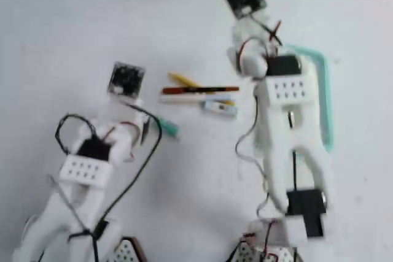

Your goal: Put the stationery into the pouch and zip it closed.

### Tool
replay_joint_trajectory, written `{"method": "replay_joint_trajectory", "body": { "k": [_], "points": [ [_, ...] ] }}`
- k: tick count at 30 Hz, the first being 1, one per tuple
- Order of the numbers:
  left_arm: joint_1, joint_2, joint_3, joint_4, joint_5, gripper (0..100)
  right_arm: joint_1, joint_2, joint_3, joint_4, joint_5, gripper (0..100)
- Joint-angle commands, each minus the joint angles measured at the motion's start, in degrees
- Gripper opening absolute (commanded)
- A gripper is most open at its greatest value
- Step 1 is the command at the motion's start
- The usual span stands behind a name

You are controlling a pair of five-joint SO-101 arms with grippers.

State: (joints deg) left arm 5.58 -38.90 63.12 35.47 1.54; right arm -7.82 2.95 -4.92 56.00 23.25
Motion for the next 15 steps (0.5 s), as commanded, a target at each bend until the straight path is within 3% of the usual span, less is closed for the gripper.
{"method": "replay_joint_trajectory", "body": {
  "k": [1,5,8,15],
  "points": [
    [0.2,3.8,-4.7,-1.1,5.7,8,2.3,15.4,-19.4,3.1,-0.5,19.9],
    [0.2,3.9,-4.6,-1.1,7.2,8,0.7,33.5,-38.9,8.6,-0.5,19.9],
    [0.1,4.2,-4.6,-1.0,10.9,14,0.7,46.4,-52.8,8.4,-0.5,19.8],
    [1.1,4.4,-4.5,-0.5,10.5,16,2.2,74.5,-80.6,-0.6,0.6,20.0]
  ]
}}
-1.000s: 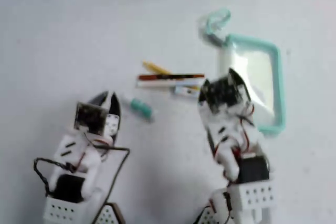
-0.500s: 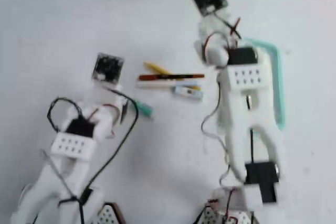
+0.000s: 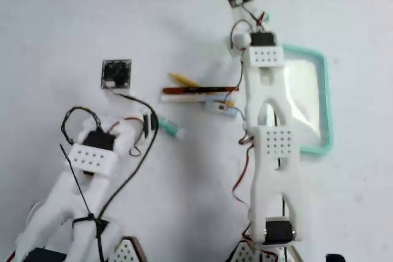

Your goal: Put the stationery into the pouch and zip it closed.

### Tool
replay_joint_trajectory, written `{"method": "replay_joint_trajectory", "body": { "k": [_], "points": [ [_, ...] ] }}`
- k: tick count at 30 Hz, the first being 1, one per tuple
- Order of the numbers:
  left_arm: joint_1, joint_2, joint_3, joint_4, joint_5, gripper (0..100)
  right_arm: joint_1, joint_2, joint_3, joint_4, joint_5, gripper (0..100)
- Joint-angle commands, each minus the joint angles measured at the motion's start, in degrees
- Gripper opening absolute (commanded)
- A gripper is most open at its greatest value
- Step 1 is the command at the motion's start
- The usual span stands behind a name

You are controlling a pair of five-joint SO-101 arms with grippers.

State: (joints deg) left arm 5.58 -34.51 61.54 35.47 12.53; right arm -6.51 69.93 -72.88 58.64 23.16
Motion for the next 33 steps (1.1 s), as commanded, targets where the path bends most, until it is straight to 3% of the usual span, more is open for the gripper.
{"method": "replay_joint_trajectory", "body": {
  "k": [1,6,14,18,20,23,29,33],
  "points": [
    [1.3,0.0,-2.9,-0.5,-0.5,16,0.9,10.4,-15.6,-4.2,2.0,20.0],
    [1.3,0.0,-2.9,-0.4,-0.2,16,1.2,18.0,-19.7,-14.5,10.8,19.8],
    [1.6,0.0,-2.9,-0.5,-0.1,16,5.2,19.5,-6.0,-26.6,18.1,16.5],
    [3.6,0.0,-2.8,-0.3,-0.3,16,5.5,19.6,-5.5,-23.7,21.3,0.7],
    [3.6,0.0,-2.8,-0.3,-0.4,16,4.7,19.4,-6.1,-21.6,23.3,4.2],
    [3.7,0.0,-2.8,-0.3,-0.4,16,3.6,17.8,-9.6,-17.5,25.3,1.6],
    [3.7,-0.4,-1.8,-1.7,-0.4,16,3.5,9.3,-23.1,-3.0,19.7,1.8],
    [3.8,-0.4,-1.8,-1.6,-0.4,16,3.1,-1.0,-21.5,4.2,17.8,1.8]
  ]
}}
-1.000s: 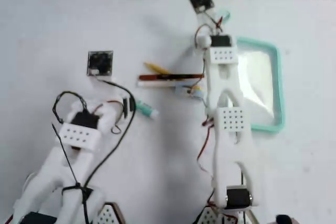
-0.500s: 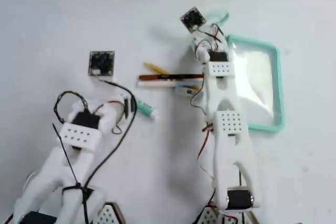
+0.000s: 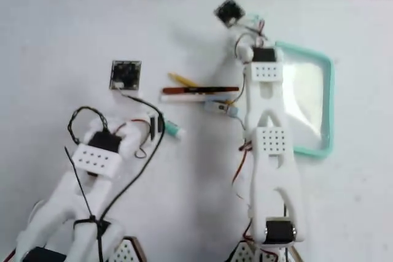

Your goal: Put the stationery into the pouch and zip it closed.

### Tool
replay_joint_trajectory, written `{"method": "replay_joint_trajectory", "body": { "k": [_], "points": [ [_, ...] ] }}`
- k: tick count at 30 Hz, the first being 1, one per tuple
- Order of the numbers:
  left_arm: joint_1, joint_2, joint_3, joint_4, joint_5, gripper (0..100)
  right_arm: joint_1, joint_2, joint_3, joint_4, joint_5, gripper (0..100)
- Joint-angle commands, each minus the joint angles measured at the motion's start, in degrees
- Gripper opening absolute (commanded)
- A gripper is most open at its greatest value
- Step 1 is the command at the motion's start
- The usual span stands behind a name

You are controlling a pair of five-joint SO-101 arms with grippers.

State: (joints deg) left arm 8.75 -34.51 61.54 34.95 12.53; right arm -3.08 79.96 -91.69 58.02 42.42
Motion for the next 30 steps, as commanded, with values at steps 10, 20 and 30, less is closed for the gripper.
{"method": "replay_joint_trajectory", "body": {
  "k": [10,20,30],
  "points": [
    [2.8,-0.5,-1.1,-0.4,-0.5,21,-5.0,-32.2,-3.3,25.8,-1.6,1.8],
    [10.9,-0.6,-9.4,9.8,-6.8,21,-5.1,-55.1,-3.2,39.1,-9.2,1.8],
    [20.4,-0.5,-39.0,28.9,5.7,30,-6.3,-68.9,-2.5,40.0,-15.6,1.8]
  ]
}}
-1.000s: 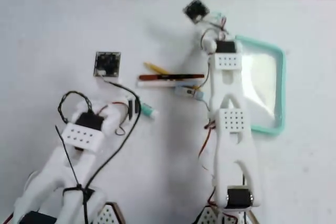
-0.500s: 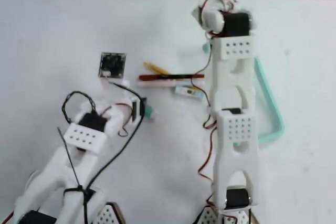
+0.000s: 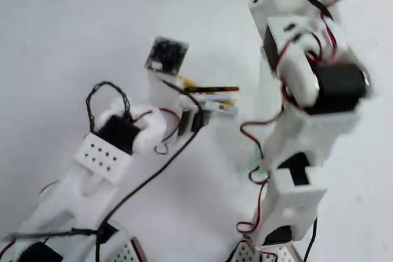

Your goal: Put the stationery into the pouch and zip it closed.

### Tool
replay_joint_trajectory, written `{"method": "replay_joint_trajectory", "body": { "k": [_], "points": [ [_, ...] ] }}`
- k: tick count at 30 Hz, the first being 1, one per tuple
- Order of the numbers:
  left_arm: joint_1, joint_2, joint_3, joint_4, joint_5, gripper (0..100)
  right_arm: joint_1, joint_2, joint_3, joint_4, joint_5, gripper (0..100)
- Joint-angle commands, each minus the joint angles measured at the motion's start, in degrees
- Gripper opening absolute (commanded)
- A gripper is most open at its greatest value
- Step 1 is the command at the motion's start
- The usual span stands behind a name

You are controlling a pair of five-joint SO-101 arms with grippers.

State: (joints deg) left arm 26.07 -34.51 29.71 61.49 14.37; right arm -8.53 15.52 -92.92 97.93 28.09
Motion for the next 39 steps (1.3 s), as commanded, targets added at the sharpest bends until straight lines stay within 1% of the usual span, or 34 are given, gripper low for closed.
{"method": "replay_joint_trajectory", "body": {
  "k": [1,6,11,14,18,25,27,30,32,34,37,39],
  "points": [
    [4.6,-0.5,-7.6,2.8,4.4,30,-1.3,-5.1,-1.2,0.1,-1.4,1.8],
    [10.6,-0.6,-8.1,5.2,4.7,30,-1.5,-8.0,0.7,0.7,-1.4,1.8],
    [11.1,-0.6,-7.6,0.8,4.8,30,-2.2,-12.5,5.3,0.7,-5.1,1.8],
    [10.8,-0.6,-8.0,0.0,8.0,30,-2.2,-15.1,11.3,0.7,-5.1,1.8],
    [9.4,-0.5,-6.6,-5.1,8.4,30,-2.4,-19.6,20.3,0.7,-5.4,1.8],
    [10.2,-0.4,0.7,-18.5,8.4,30,-4.4,-27.9,34.1,0.6,-5.5,1.8],
    [10.3,-0.4,2.1,-20.7,8.4,30,-4.9,-29.8,37.6,0.6,-5.5,1.8],
    [9.9,-0.5,2.7,-20.8,8.4,30,-6.2,-32.5,40.8,0.6,-5.5,1.8],
    [9.8,-0.5,2.8,-20.2,8.4,28,-7.3,-34.1,41.6,0.6,-5.5,1.8],
    [10.2,-0.6,2.7,-19.3,8.4,24,-8.3,-34.9,41.5,0.5,-5.5,1.8],
    [10.3,-0.6,2.8,-19.1,8.4,16,-8.6,-35.5,41.9,-0.8,-5.5,1.8],
    [10.5,-0.6,2.7,-17.6,8.3,10,-8.4,-35.4,41.9,-1.3,-5.3,1.8]
  ]
}}
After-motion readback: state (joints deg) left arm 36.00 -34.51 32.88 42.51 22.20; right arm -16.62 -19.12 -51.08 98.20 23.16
